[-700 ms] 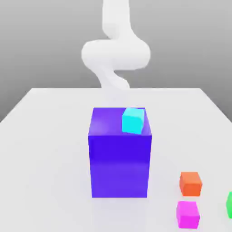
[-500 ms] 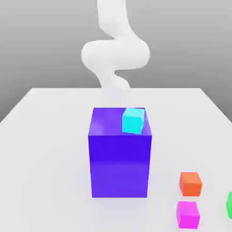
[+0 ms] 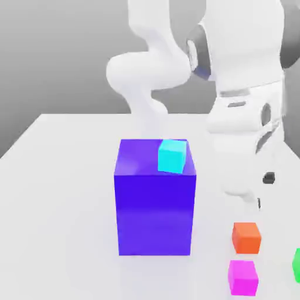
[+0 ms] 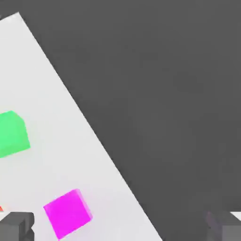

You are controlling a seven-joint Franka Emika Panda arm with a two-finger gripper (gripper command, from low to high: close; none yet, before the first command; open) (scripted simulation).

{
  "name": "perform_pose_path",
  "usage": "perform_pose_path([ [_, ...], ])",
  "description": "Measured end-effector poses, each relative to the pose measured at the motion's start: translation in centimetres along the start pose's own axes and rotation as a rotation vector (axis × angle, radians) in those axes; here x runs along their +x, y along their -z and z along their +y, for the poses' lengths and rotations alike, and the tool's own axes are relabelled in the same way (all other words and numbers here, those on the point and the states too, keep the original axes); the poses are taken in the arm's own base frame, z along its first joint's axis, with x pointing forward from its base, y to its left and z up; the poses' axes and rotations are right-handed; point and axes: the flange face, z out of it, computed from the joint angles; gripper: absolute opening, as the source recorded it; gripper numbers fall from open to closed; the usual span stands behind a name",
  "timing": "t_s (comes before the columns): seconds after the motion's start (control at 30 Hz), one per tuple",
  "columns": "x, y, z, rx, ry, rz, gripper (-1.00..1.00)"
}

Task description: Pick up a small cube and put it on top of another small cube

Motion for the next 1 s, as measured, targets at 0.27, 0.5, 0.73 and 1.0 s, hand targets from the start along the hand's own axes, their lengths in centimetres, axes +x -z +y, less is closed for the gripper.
perform_pose_path([
  [0.27, -3.9, -12.4, -1.5, -0.075, 0.336, -0.183, 0.0],
  [0.5, -5.3, -18.6, -1.0, -0.08, 0.359, -0.196, -1.0],
  [0.73, -4.8, -16.3, -1.3, -0.081, 0.362, -0.196, -1.0],
  [1.0, -1.1, -10.9, -14.9, -0.056, 0.57, -0.207, -1.0],
])
